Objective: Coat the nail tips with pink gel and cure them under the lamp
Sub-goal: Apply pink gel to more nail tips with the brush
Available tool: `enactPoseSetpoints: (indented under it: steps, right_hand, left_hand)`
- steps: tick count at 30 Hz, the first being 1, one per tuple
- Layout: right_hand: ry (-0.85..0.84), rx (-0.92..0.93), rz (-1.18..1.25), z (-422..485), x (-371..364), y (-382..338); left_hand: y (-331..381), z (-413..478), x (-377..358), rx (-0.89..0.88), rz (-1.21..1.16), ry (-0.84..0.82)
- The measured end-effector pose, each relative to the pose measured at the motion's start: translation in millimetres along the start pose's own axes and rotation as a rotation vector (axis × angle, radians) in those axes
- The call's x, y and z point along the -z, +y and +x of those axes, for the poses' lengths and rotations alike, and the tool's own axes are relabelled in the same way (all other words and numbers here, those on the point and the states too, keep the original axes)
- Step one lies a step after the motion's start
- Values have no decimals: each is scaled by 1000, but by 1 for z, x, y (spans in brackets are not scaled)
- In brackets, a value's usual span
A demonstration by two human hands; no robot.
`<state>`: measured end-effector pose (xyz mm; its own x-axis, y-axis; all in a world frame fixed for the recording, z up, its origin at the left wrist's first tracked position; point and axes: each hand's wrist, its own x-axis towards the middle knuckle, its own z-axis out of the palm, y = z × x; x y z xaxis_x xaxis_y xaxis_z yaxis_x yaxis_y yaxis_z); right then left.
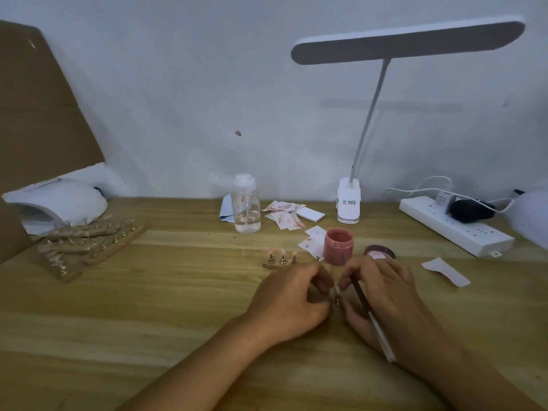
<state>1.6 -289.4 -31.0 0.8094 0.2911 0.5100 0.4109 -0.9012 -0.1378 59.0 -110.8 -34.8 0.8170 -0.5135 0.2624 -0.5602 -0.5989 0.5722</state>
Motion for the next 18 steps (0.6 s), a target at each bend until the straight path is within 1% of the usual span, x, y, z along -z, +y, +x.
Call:
enactPoseSetpoints:
  steps: [3,5,7,9,11,13,14,18]
  right_hand:
    - [23,5,-12,-1,5,-2]
    - [73,-43,19,-1,8,-1]
    - [191,-190,156,2,12,-2]
    - [314,-351,380,6,15,1]
    - [374,-479,542,9,17,5]
    - [369,-564,641,9,17,9]
    - [358,-575,677,10,17,9]
    - [326,-527,732,20,22,8]
  left_hand:
    - [-1,1,-4,28,-26,34]
    - [0,1,-8,16,-13,52]
    - [1,0,-10,13,-8,67]
    - [0,1,-11,18,-28,68]
    - [0,1,-11,14,-46,78]
    - [0,1,-10,14,-53,87]
    - [0,1,-10,15,-53,85]
    - [-2,3,-10,34,-76,82]
